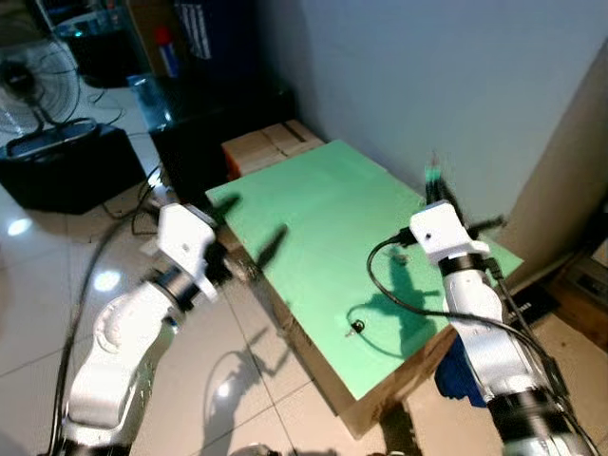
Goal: Hang keys on a hook
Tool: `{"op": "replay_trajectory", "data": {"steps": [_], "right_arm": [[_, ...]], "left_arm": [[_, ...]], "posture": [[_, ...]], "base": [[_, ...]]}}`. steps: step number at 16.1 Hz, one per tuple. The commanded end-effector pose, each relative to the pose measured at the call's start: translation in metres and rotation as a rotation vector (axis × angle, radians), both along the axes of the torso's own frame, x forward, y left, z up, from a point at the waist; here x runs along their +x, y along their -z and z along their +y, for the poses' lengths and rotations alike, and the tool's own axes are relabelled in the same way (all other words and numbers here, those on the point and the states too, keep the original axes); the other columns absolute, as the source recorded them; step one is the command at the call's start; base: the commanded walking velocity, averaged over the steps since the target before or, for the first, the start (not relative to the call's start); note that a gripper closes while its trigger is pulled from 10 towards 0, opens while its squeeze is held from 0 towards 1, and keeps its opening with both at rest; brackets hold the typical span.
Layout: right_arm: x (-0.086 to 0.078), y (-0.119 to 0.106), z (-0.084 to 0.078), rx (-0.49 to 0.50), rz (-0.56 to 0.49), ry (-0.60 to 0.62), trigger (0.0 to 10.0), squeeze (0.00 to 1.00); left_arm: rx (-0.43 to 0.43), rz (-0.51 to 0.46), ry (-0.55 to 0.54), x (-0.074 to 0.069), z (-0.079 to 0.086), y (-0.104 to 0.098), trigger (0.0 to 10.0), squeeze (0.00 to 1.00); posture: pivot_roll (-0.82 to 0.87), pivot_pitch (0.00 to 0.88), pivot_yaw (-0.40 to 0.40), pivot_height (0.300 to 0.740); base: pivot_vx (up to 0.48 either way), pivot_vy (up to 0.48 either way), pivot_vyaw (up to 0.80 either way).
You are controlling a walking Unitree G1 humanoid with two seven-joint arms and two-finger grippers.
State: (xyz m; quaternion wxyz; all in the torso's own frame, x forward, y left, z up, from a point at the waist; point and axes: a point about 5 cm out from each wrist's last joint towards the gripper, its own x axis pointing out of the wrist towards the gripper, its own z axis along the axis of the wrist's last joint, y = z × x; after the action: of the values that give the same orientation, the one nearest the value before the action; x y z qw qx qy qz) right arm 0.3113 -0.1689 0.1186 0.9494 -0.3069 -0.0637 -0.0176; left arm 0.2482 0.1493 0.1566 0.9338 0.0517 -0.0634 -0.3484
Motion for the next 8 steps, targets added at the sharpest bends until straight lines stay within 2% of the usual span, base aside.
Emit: {"op": "replay_trajectory", "data": {"steps": [1, 3, 4, 5, 8], "right_arm": [[0.003, 0.009, -0.008, 0.053, 0.075, 0.031, 10.0, 0.00], [0.016, 0.031, -0.022, 0.166, 0.226, 0.059, 10.0, 0.00], [0.020, 0.041, -0.021, 0.210, 0.308, 0.031, 10.0, 0.00], [0.021, 0.044, -0.020, 0.220, 0.331, 0.020, 10.0, 0.00], [0.018, 0.067, -0.007, 0.183, 0.512, -0.052, 10.0, 0.00]], "left_arm": [[0.027, 0.021, 0.051, -0.004, -0.004, 0.001, 10.0, 0.00], [0.069, 0.099, 0.164, -0.019, -0.011, 0.010, 10.0, 0.00], [0.075, 0.109, 0.181, -0.021, -0.014, 0.009, 10.0, 0.00], [0.073, 0.111, 0.184, -0.022, -0.015, 0.009, 10.0, 0.00], [0.092, 0.146, 0.196, -0.034, -0.013, 0.008, 10.0, 0.00]], "posture": [[0.00, 0.000, 0.114, 0.740], [0.03, 0.047, 0.135, 0.740], [0.04, 0.072, 0.140, 0.740], [0.04, 0.072, 0.140, 0.740], [0.09, 0.123, 0.137, 0.740]], "base": [[0.000, 0.000, 0.00], [0.000, 0.000, 0.00], [0.000, 0.000, 0.00], [0.000, 0.000, 0.00], [0.000, 0.000, 0.00]]}}
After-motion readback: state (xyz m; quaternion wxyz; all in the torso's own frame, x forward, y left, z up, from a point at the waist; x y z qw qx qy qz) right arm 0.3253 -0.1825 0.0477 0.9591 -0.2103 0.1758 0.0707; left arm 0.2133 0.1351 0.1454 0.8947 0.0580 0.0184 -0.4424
